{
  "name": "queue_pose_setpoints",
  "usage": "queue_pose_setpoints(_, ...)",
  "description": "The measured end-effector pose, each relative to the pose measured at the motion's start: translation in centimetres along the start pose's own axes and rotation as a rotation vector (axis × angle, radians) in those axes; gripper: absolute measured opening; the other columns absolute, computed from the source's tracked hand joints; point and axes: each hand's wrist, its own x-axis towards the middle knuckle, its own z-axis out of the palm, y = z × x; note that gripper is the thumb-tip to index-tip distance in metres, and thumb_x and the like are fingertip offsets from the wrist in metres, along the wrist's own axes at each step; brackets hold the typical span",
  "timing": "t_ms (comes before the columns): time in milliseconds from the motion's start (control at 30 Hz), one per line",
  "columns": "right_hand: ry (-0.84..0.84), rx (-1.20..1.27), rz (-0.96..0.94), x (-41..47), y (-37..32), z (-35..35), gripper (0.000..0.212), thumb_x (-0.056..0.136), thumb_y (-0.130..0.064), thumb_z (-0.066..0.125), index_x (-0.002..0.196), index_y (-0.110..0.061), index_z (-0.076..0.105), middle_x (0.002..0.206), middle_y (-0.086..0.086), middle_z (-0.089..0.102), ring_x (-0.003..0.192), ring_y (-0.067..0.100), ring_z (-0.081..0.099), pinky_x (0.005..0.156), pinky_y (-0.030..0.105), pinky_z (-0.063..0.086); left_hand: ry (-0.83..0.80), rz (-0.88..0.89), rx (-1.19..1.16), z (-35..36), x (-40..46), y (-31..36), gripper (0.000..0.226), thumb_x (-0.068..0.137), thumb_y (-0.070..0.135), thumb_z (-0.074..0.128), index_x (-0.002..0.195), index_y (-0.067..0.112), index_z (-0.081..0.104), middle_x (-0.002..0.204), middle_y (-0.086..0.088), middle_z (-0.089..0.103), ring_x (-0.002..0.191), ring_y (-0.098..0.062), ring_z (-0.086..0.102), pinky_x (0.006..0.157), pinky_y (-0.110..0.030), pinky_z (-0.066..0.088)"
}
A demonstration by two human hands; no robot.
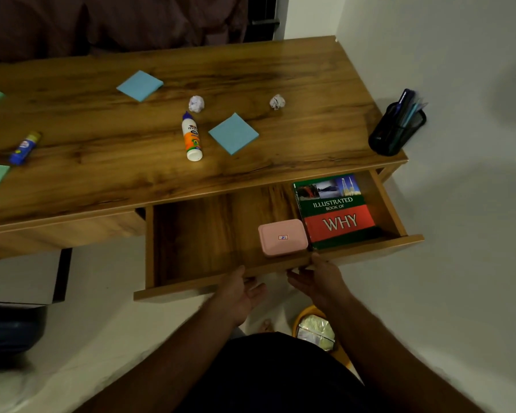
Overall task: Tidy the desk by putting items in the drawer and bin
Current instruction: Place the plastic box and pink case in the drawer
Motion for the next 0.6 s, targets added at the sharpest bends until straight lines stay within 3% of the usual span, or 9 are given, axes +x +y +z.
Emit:
queue_pose_setpoints(100,-0.003,-0.011,-0.034,0.7,-0.5,0.7,0.016,0.104,-0.027,0.039,0.109,-0.017,0.051,0.104,0.013,0.055,0.092,0.03,0.063,0.09,0.056,0.051,0.003,0.026,0.01,0.5,0.6,0.8,0.043,0.103,0.027,0.039,0.139,0.003,0.038,0.095,-0.017,0.052,0.085,-0.032,0.053,0.092,-0.047,0.043)
queue_pose_setpoints(233,-0.012,-0.03,-0.06,1.7,-1.5,2.0,0.019,0.104,-0.028,0.038,0.113,-0.014,0.048,0.098,0.013,0.055,0.095,0.035,0.065,0.08,0.05,0.054,0.002,0.026,-0.003,1.4,1.1,2.6,0.048,0.101,0.031,0.044,0.14,0.004,0.038,0.125,-0.023,0.051,0.115,-0.037,0.052,0.094,-0.048,0.043)
queue_pose_setpoints(300,-0.005,-0.041,-0.066,2.3,-2.2,2.8,0.024,0.104,-0.028,0.038,0.117,-0.011,0.046,0.096,0.013,0.055,0.094,0.034,0.065,0.077,0.048,0.055,0.003,0.028,-0.026,2.0,1.2,3.6,0.049,0.1,0.032,0.046,0.14,0.004,0.038,0.129,-0.023,0.049,0.125,-0.037,0.047,0.097,-0.048,0.042)
queue_pose_setpoints(467,-0.018,-0.059,-0.063,3.7,-4.2,4.9,0.026,0.105,-0.03,0.037,0.121,-0.012,0.047,0.096,0.009,0.055,0.1,0.032,0.064,0.085,0.049,0.053,-0.012,0.036,-0.071,3.3,2.2,6.4,0.057,0.097,0.039,0.051,0.14,0.005,0.036,0.138,-0.023,0.044,0.129,-0.039,0.044,0.105,-0.051,0.04)
queue_pose_setpoints(600,-0.019,-0.055,-0.059,4.6,-6.0,6.9,0.027,0.106,-0.03,0.035,0.123,-0.012,0.045,0.099,0.01,0.053,0.1,0.031,0.063,0.085,0.048,0.052,-0.029,0.04,-0.084,4.4,3.0,8.8,0.062,0.094,0.045,0.054,0.14,0.007,0.036,0.138,-0.025,0.043,0.126,-0.039,0.047,0.103,-0.049,0.042)
